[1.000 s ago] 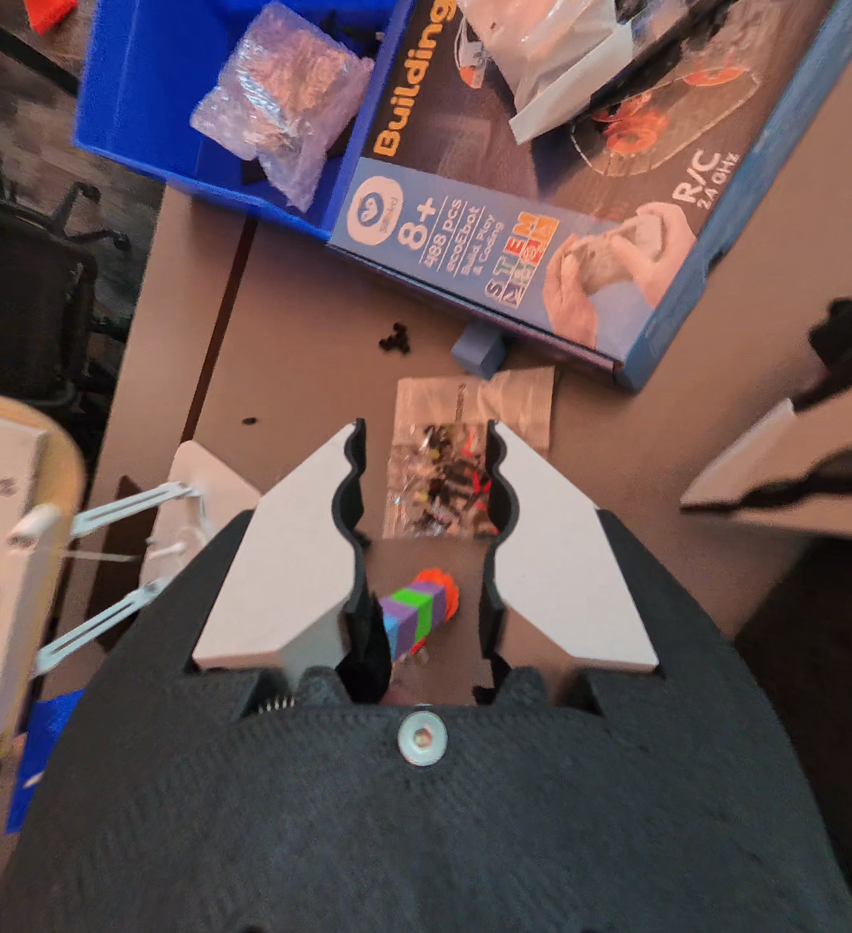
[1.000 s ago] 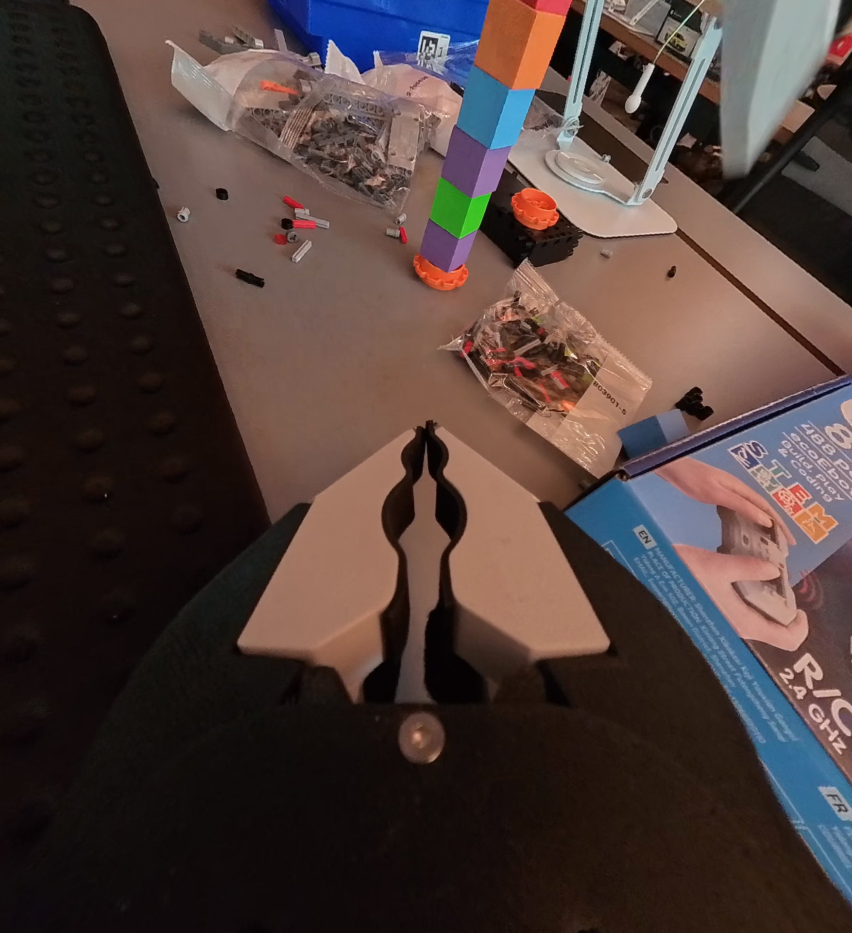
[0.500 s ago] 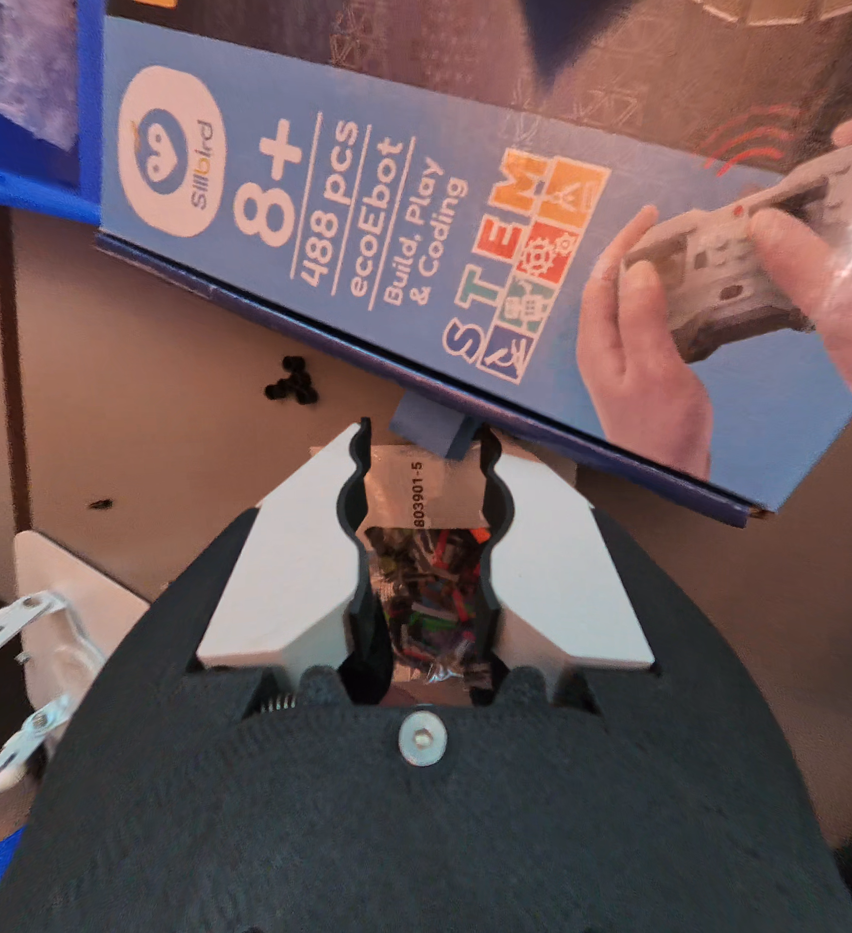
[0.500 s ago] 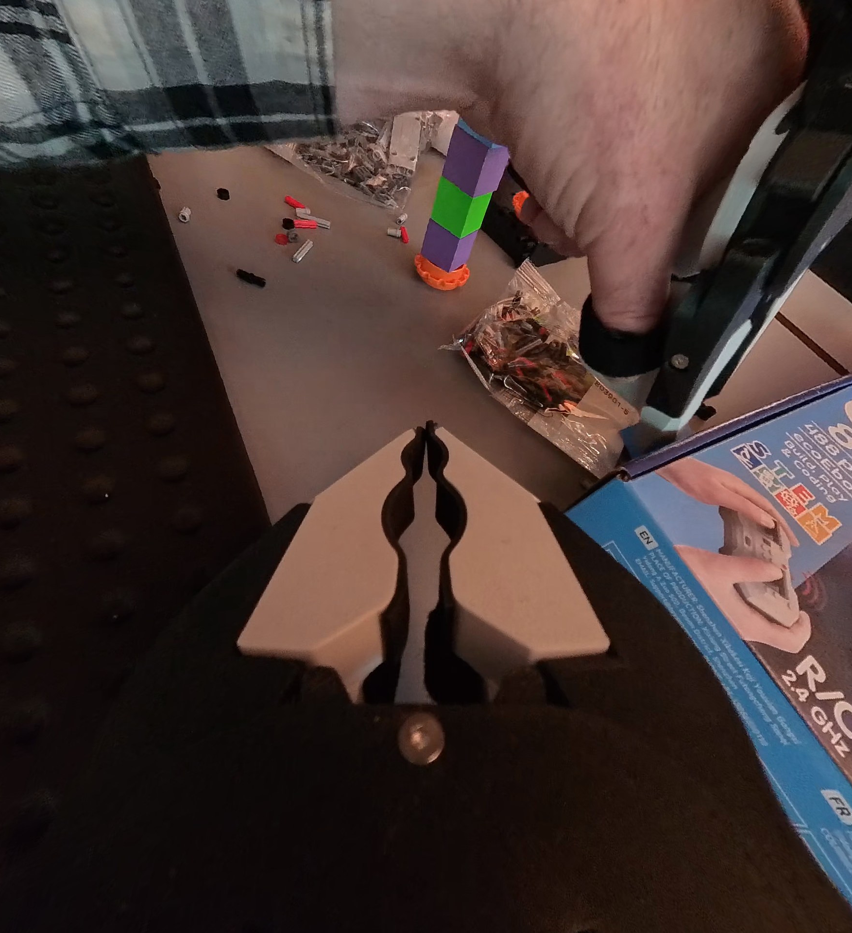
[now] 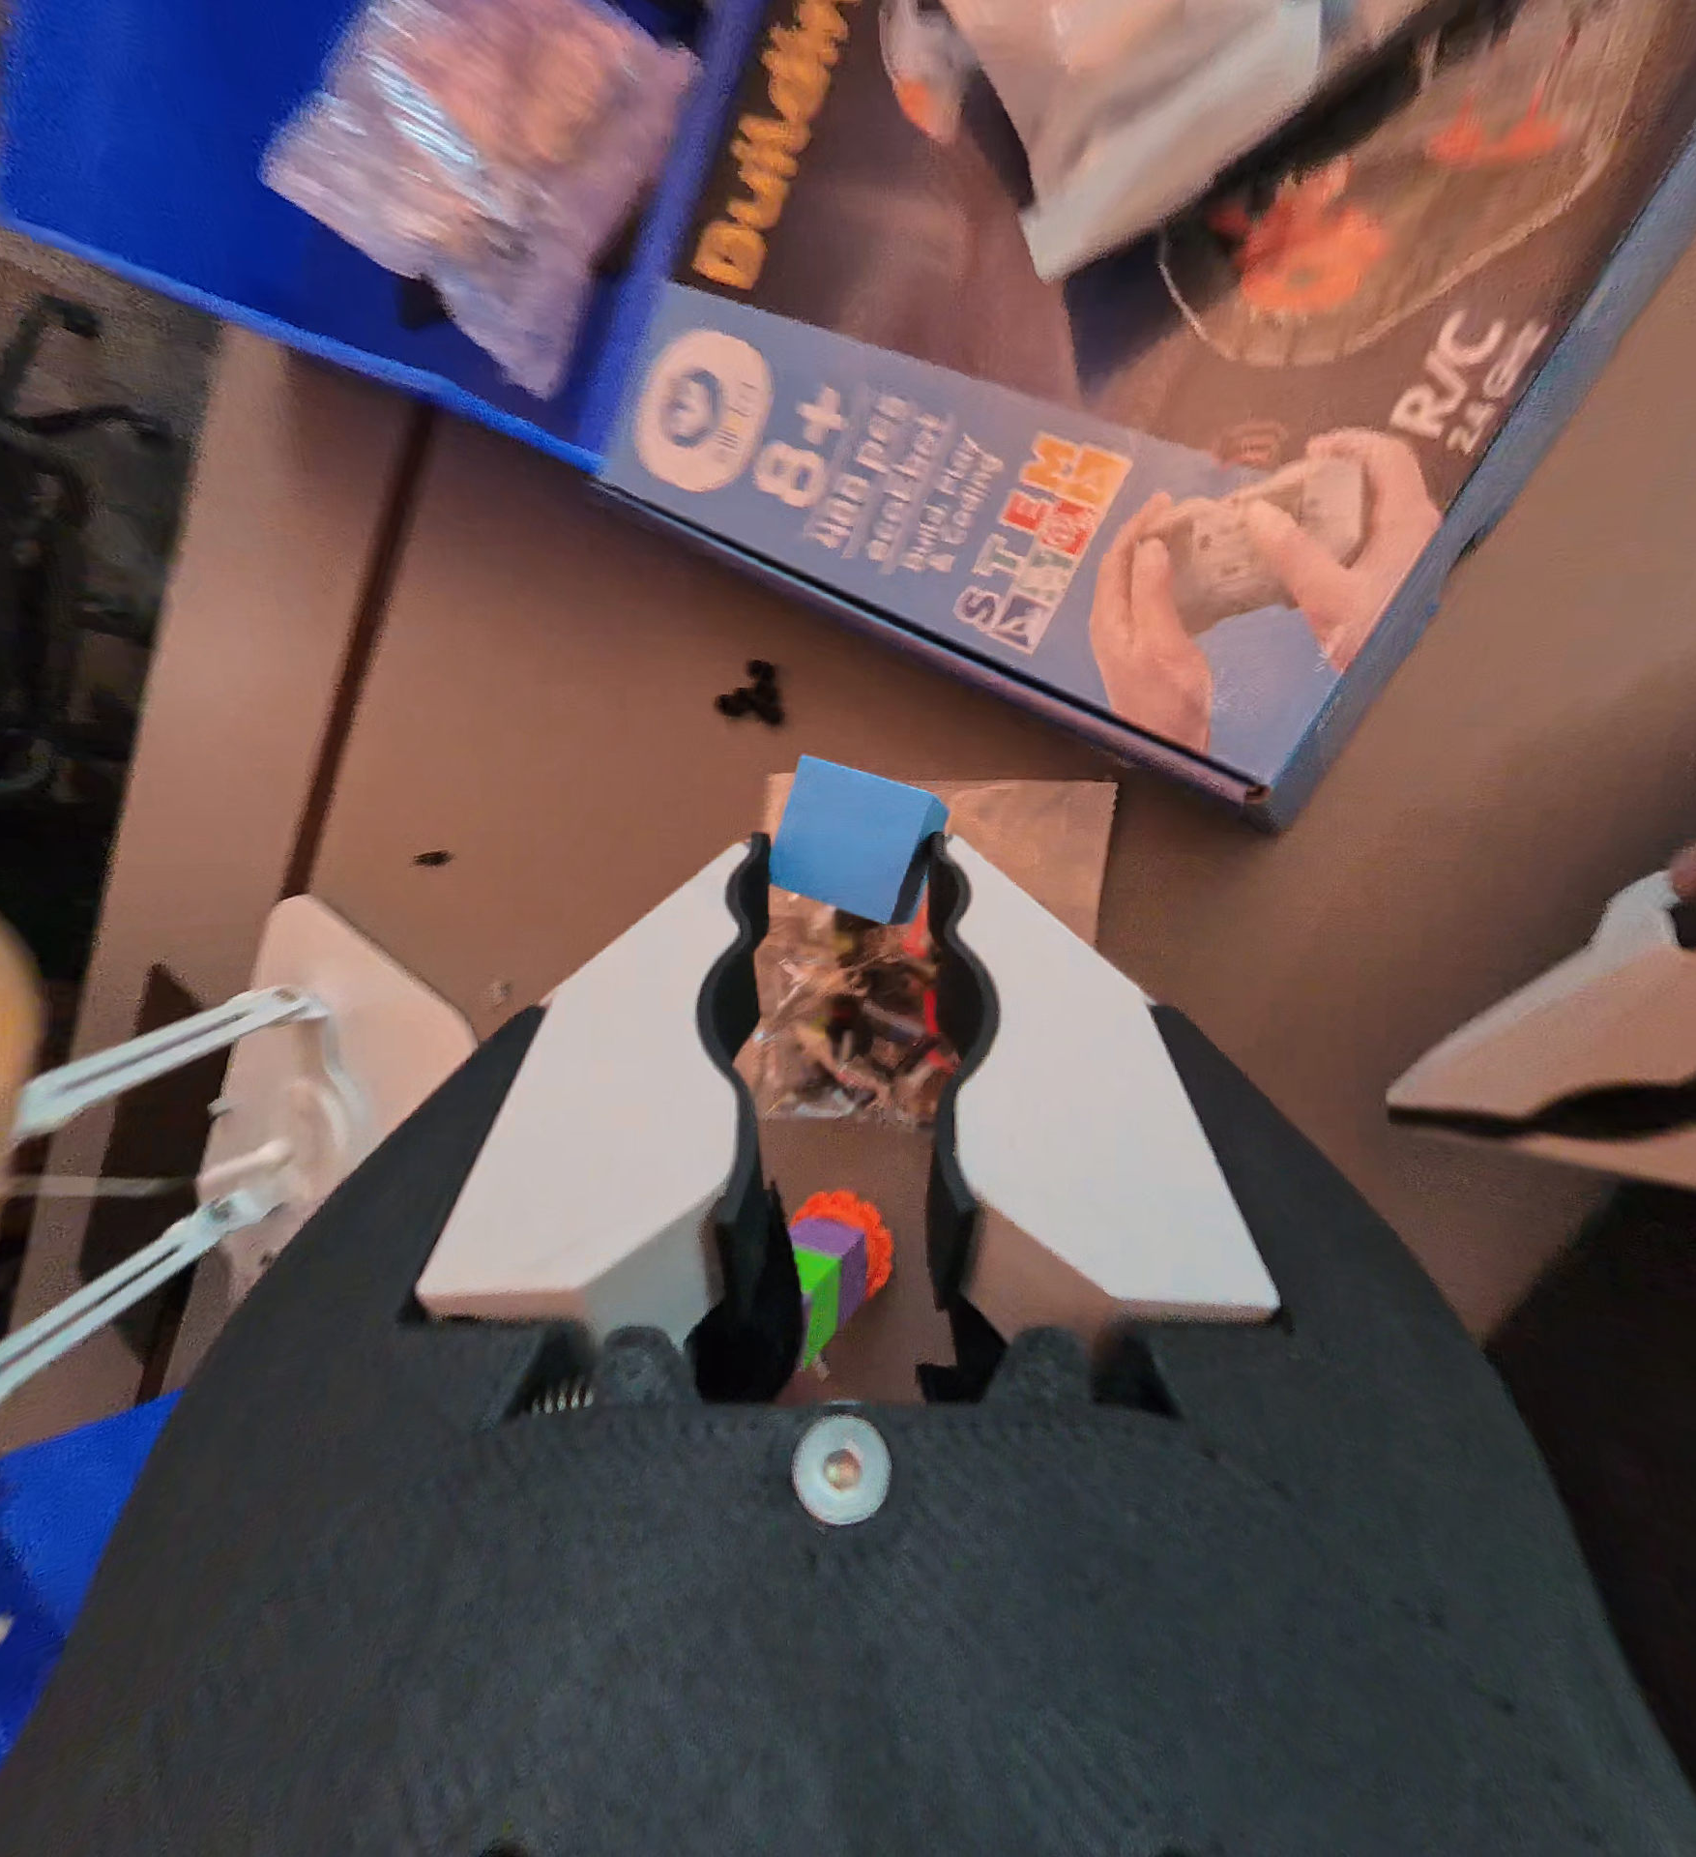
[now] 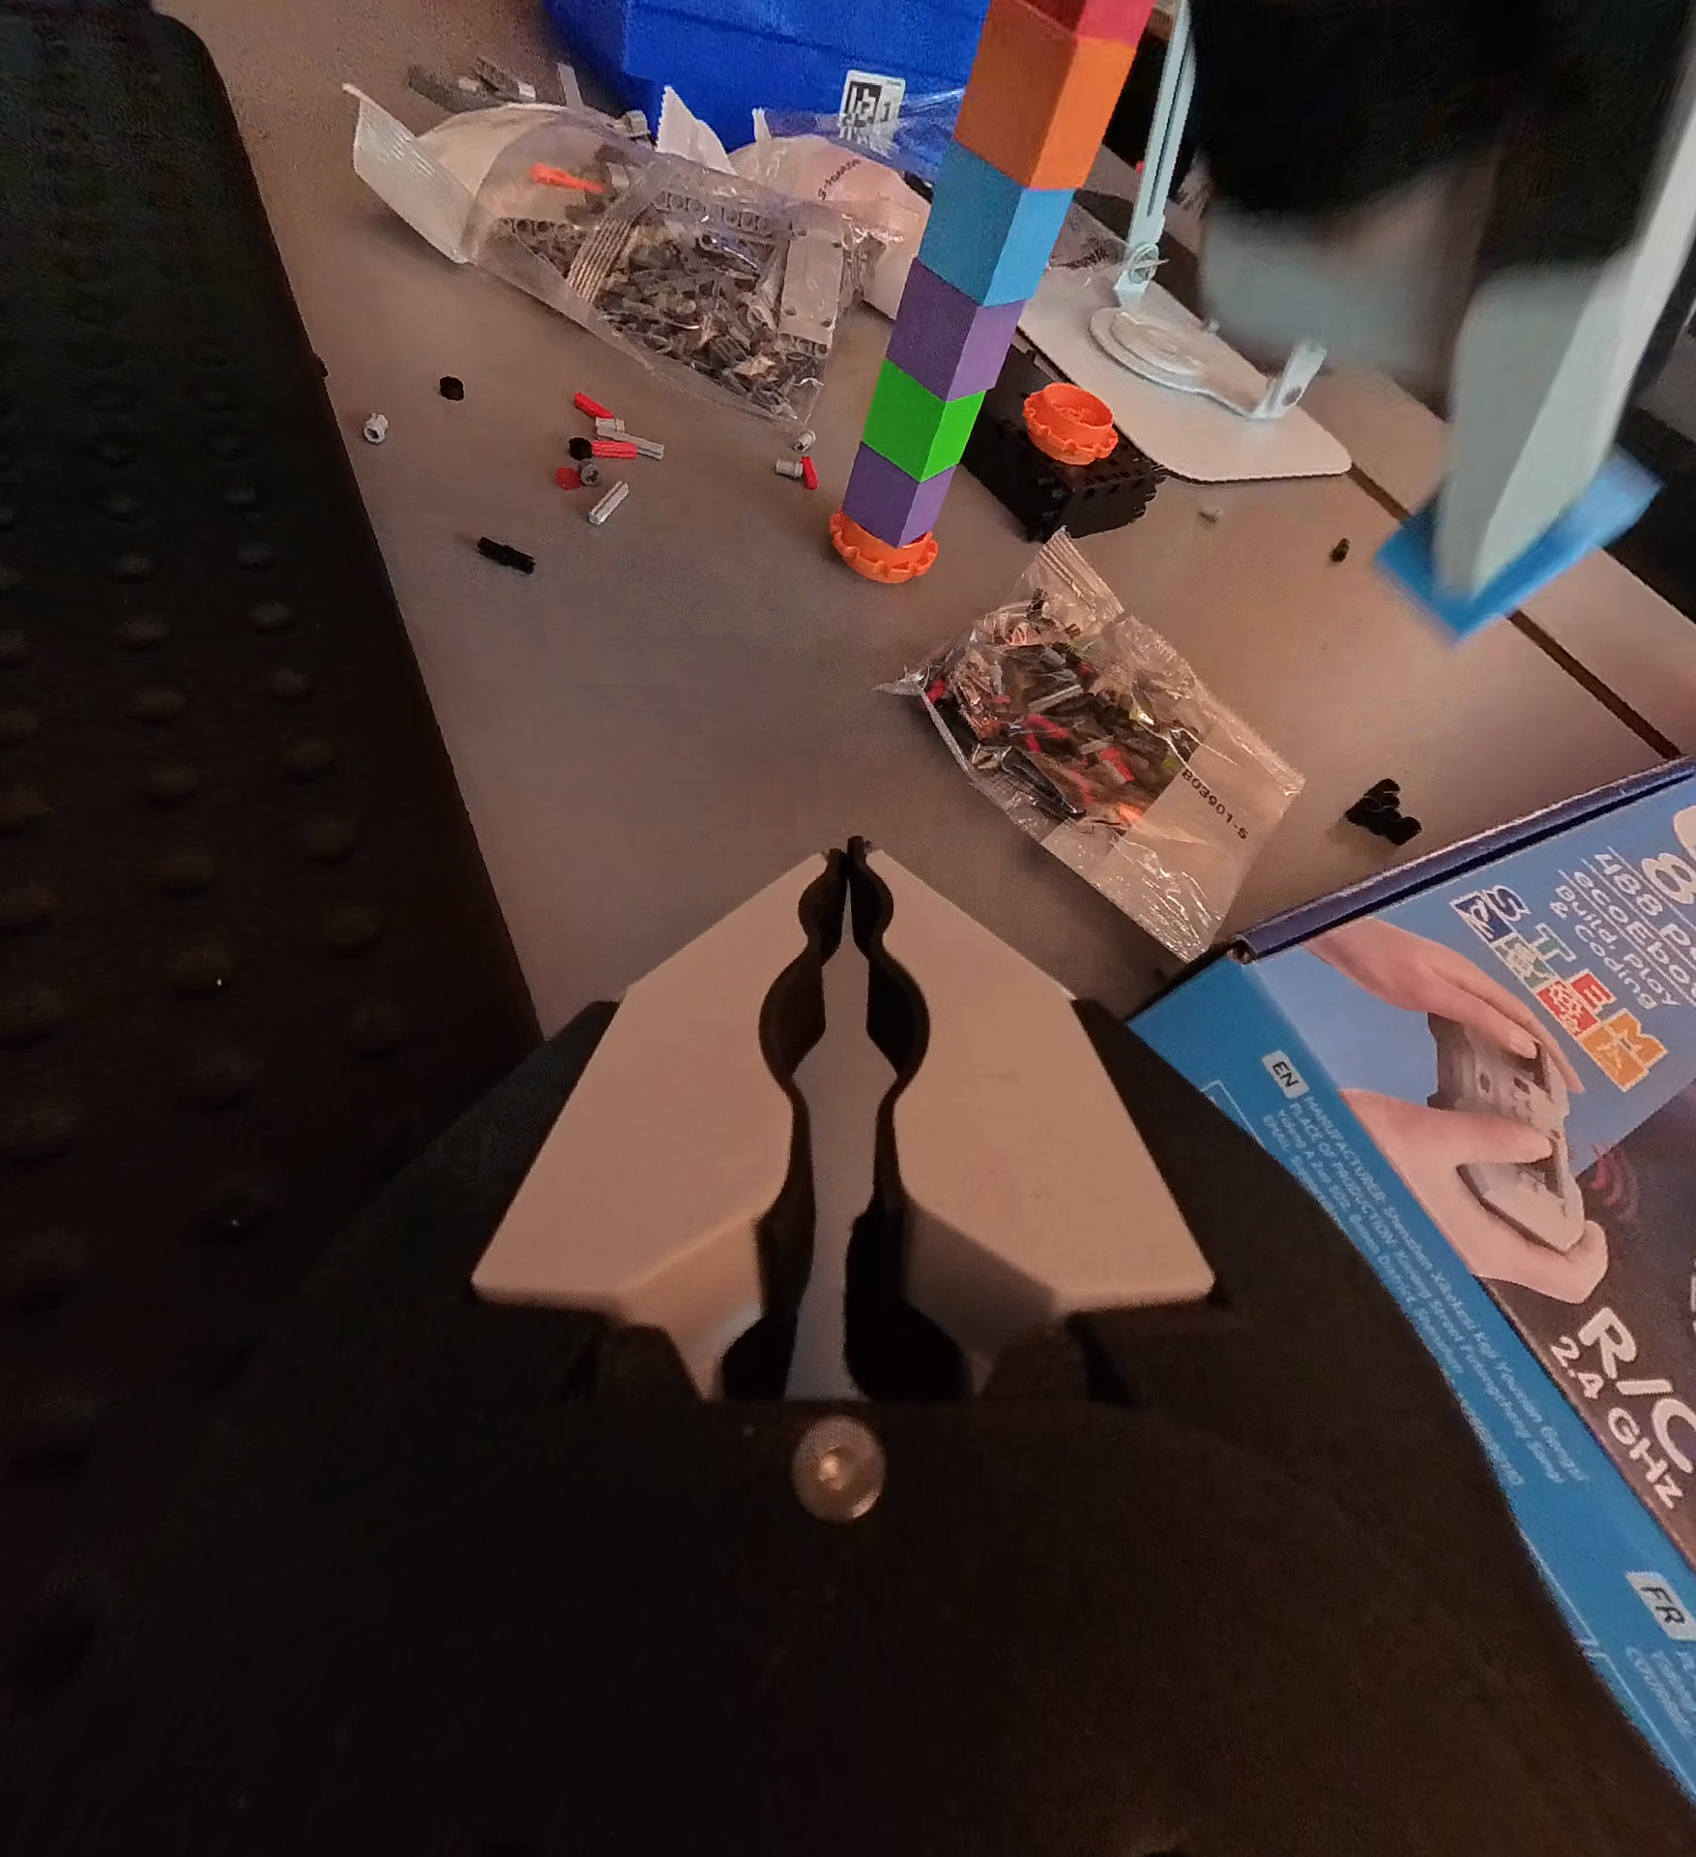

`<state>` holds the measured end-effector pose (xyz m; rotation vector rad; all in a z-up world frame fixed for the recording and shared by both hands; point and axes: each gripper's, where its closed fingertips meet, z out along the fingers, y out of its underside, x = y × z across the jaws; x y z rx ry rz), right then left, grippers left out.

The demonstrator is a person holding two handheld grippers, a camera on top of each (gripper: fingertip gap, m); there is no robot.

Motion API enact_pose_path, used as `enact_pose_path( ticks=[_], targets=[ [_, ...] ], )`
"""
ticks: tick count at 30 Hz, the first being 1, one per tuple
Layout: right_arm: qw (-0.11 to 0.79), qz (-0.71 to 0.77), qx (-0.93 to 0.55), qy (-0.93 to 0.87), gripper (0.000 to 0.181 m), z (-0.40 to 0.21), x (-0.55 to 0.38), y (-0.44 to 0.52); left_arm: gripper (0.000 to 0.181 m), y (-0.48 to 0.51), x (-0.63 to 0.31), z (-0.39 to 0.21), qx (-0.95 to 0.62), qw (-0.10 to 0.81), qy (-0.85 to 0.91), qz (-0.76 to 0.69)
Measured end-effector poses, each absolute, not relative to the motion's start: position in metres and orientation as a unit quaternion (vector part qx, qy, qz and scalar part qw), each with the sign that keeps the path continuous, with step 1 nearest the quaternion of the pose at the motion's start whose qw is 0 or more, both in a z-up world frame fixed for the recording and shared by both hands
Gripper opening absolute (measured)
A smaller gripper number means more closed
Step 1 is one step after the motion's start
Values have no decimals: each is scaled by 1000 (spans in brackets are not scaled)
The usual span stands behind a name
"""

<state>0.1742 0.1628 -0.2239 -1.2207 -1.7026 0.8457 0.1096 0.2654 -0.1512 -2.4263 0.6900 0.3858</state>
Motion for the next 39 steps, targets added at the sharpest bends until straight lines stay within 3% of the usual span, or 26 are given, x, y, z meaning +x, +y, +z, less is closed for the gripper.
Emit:
enact_pose_path(
  ticks=[4,7,39],
  targets=[
    [428,337,-487,-682,0,-224,174,163,30,233,76,-85,-900,340,213,169],
    [429,337,-487,-682,0,-223,174,163,30,207,46,-68,-907,341,176,172],
    [423,336,-490,-684,0,-226,174,164,30,168,4,-97,-927,297,199,115]
  ],
)
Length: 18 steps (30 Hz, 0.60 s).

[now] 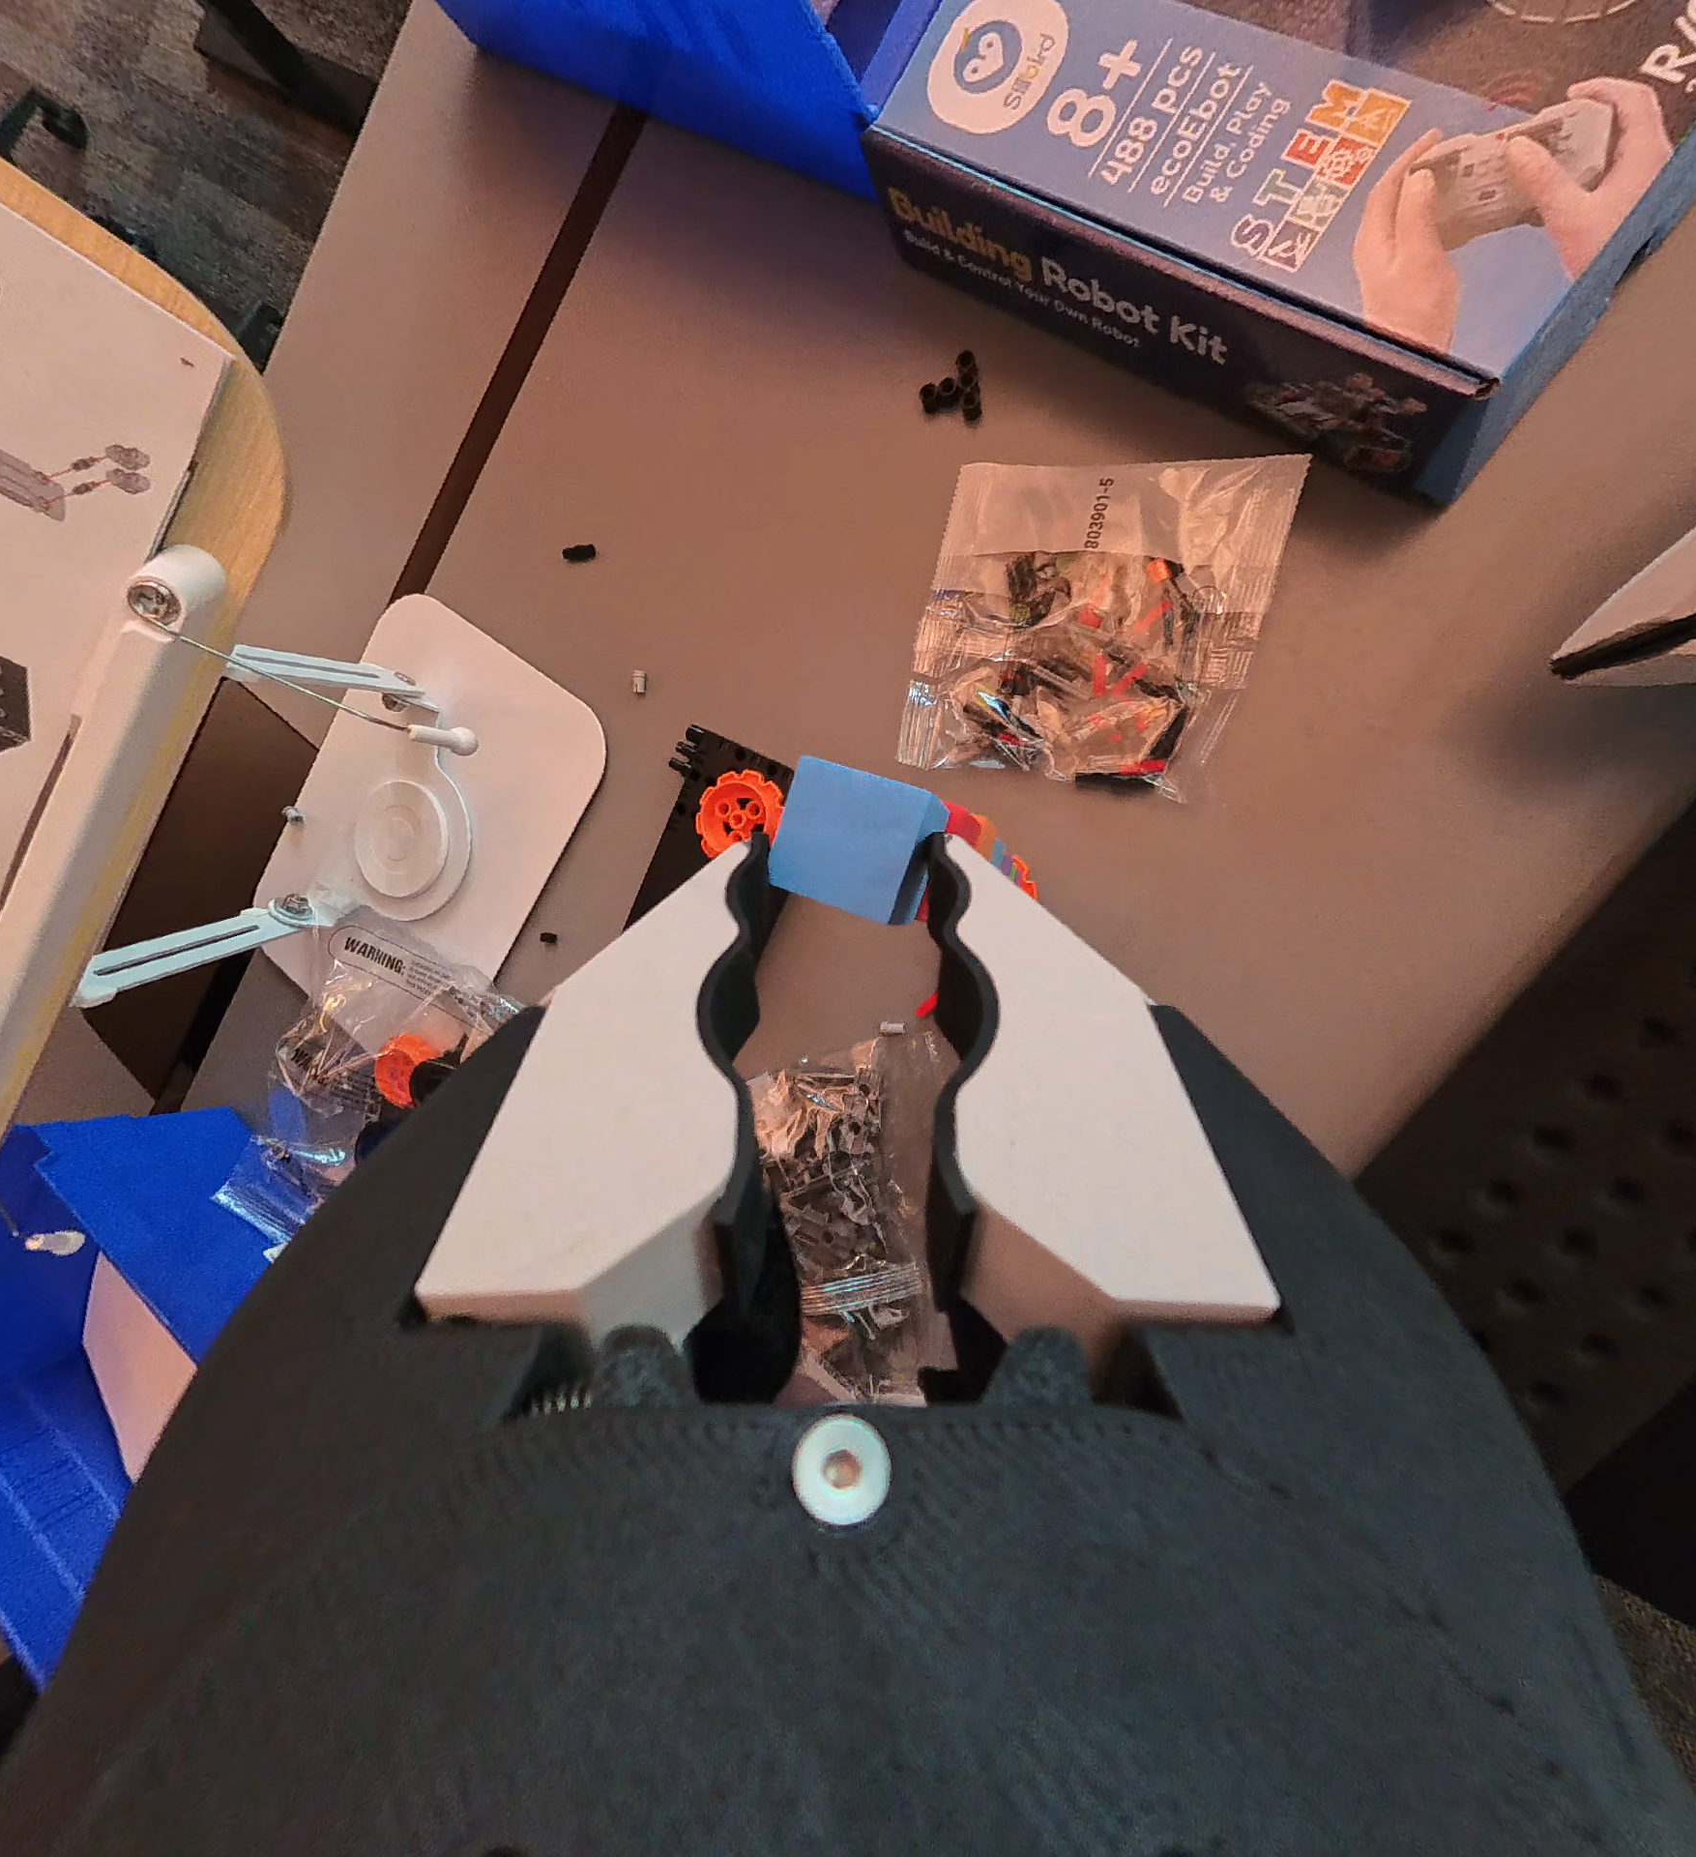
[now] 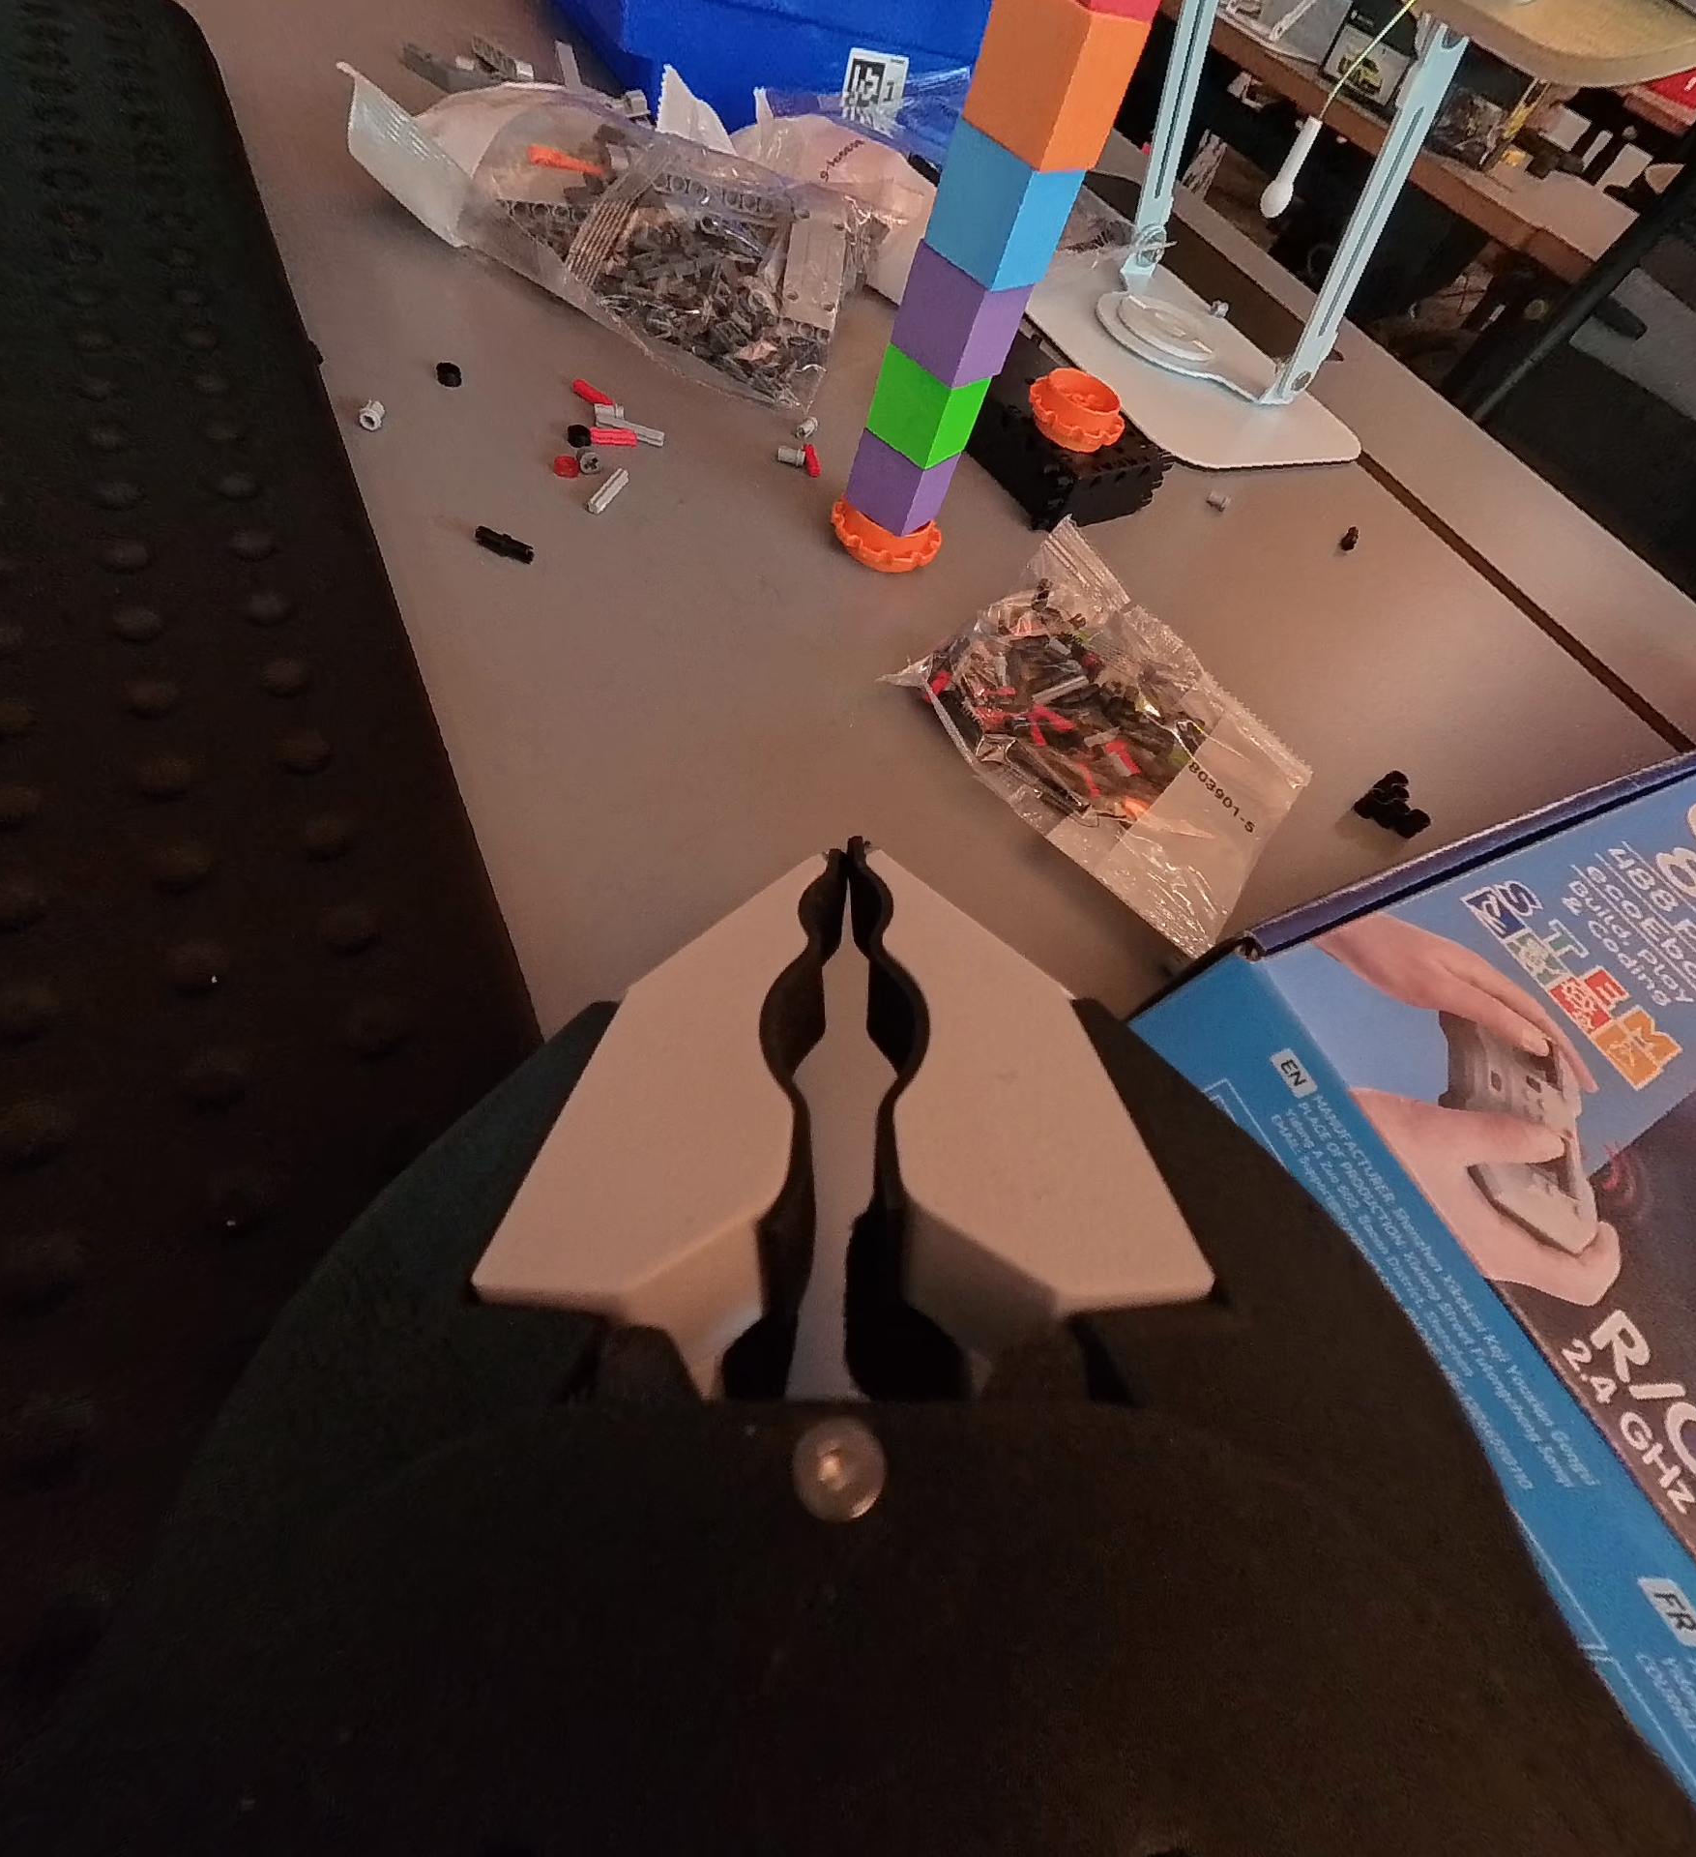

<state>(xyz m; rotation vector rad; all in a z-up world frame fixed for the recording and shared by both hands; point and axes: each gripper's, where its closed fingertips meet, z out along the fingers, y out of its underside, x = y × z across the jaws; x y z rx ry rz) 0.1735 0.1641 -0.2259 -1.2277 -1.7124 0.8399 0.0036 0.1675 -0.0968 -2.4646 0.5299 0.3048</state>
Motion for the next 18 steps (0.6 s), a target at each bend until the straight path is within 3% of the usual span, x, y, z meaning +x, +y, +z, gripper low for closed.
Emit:
enact_pose_path(
  ticks=[18],
  targets=[
    [423,336,-491,-684,0,-226,174,164,30,168,6,-97,-927,295,206,101]
  ],
)
